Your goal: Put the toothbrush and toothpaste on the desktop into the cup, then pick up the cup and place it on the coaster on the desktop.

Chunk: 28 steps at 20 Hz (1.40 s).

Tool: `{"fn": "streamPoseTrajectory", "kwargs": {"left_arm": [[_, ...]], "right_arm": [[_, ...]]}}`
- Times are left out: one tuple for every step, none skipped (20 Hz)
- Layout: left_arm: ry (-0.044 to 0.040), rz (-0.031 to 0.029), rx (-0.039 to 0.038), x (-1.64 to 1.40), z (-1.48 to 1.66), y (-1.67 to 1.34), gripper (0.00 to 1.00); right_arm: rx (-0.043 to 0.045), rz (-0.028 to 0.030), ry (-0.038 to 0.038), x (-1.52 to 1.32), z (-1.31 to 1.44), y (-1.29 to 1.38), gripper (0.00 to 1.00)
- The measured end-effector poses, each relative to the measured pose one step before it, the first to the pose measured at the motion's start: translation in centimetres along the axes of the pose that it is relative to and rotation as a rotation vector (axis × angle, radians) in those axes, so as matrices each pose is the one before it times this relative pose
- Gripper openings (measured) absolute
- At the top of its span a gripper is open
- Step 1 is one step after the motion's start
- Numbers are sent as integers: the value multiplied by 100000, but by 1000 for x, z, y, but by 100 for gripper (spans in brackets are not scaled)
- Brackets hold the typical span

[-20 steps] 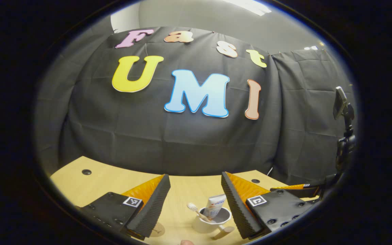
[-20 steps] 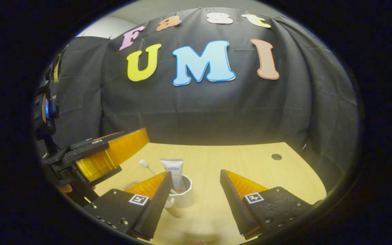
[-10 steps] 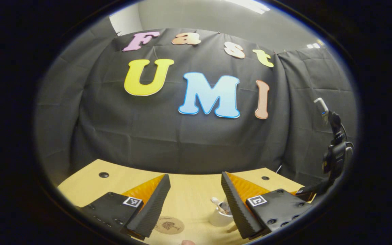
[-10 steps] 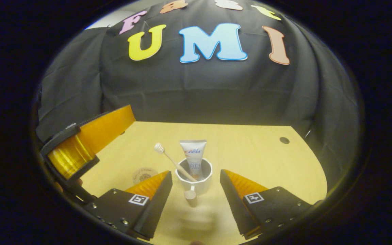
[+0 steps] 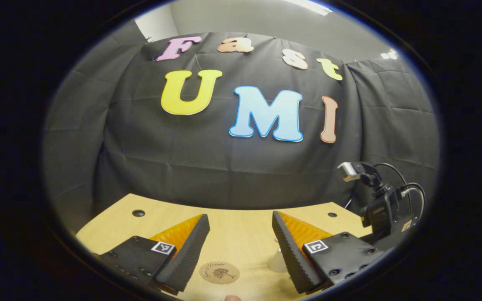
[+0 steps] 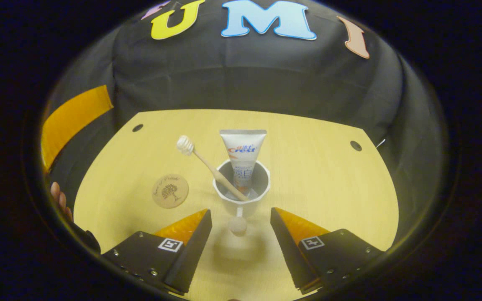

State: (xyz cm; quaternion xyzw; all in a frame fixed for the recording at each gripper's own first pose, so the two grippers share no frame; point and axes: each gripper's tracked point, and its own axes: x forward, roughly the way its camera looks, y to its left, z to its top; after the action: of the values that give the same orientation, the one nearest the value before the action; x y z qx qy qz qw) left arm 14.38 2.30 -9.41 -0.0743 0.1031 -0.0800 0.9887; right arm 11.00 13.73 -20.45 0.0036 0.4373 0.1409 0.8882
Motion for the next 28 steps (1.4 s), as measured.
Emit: {"fn": "streamPoseTrajectory", "kwargs": {"left_arm": [[380, 116, -438, -77, -40, 165, 96], [353, 54, -798, 13, 16, 57, 96], [453, -268, -720, -75, -67, 5, 96], [408, 90, -275, -30, -184, -21, 96], [386, -103, -109, 41, -135, 72, 96], [355, -104, -207, 33, -58, -76, 96], [338, -152, -295, 57, -179, 44, 96], [406, -57, -412, -58, -88, 59, 96], [469, 34, -507, 0, -195, 117, 96], [786, -14, -498, 54, -212, 39, 96], [805, 126, -591, 50, -346, 141, 96], [594, 127, -745, 47, -247, 104, 96], [542, 211, -663, 6, -255, 167, 96], [473, 385, -515, -65, -309, 170, 96], [420, 394, -471, 25, -197, 284, 94], [332, 251, -366, -17, -229, 190, 96], [323, 501, -194, 27, -152, 254, 96], [282, 336, -162, 62, -119, 228, 96], [251, 499, -123, -47, -123, 248, 96], [301, 327, -66, 26, -99, 142, 96], [229, 330, 25, -128, -106, 154, 96], [-9, 384, -66, -2, 4, 135, 96], [76, 129, -169, -50, -25, 83, 96], [150, 185, 37, -54, -93, 78, 96], [72, 219, 113, -20, -43, 9, 96], [-94, 67, 38, -69, 106, 53, 96], [-211, 25, -8, -82, 54, 2, 96], [-207, -10, -22, -65, -8, -3, 94]], "right_arm": [[-805, -913, 3659, 244, -330, -83, 87], [-446, -169, 3328, 378, -253, 75, 87], [-98, 244, 3423, 98, -228, 68, 87], [-125, -219, 3722, 208, -200, 16, 86], [-212, -207, 2689, 211, -16, -33, 86], [-20, -276, 3085, 365, -112, 30, 86], [570, 511, 2123, 448, -52, 229, 87], [603, 465, 2188, 424, -1, 173, 86], [525, -54, 2394, 352, -140, 44, 86], [479, 97, 1869, 240, 28, 105, 86], [239, -194, 1938, 323, -36, -20, 87], [479, -23, 1779, 373, -23, -3, 83], [498, 157, 1201, 277, 42, 100, 81], [275, -688, 1062, 357, 87, -120, 81], [131, -57, 691, 60, 179, -88, 79], [351, 54, 968, 269, -54, 53, 72], [238, -45, 866, 212, 10, -94, 72], [720, -346, 529, 179, 118, -17, 70], [381, 923, 603, 195, -2, 140, 65], [879, -1571, 452, 364, -118, -355, 63], [666, 633, 1046, 100, -162, 255, 51], [-811, 236, 279, -297, -77, 42, 46], [479, -1389, 549, 560, -332, -319, 46], [110, 611, -42, -416, 342, 263, 29], [-279, 89, -362, 282, -76, 81, 29], [-2, 376, -117, -395, -25, -73, 28], [-999, 292, -836, 589, -53, -26, 26], [-1787, 584, -633, -509, 142, -87, 26]]}}
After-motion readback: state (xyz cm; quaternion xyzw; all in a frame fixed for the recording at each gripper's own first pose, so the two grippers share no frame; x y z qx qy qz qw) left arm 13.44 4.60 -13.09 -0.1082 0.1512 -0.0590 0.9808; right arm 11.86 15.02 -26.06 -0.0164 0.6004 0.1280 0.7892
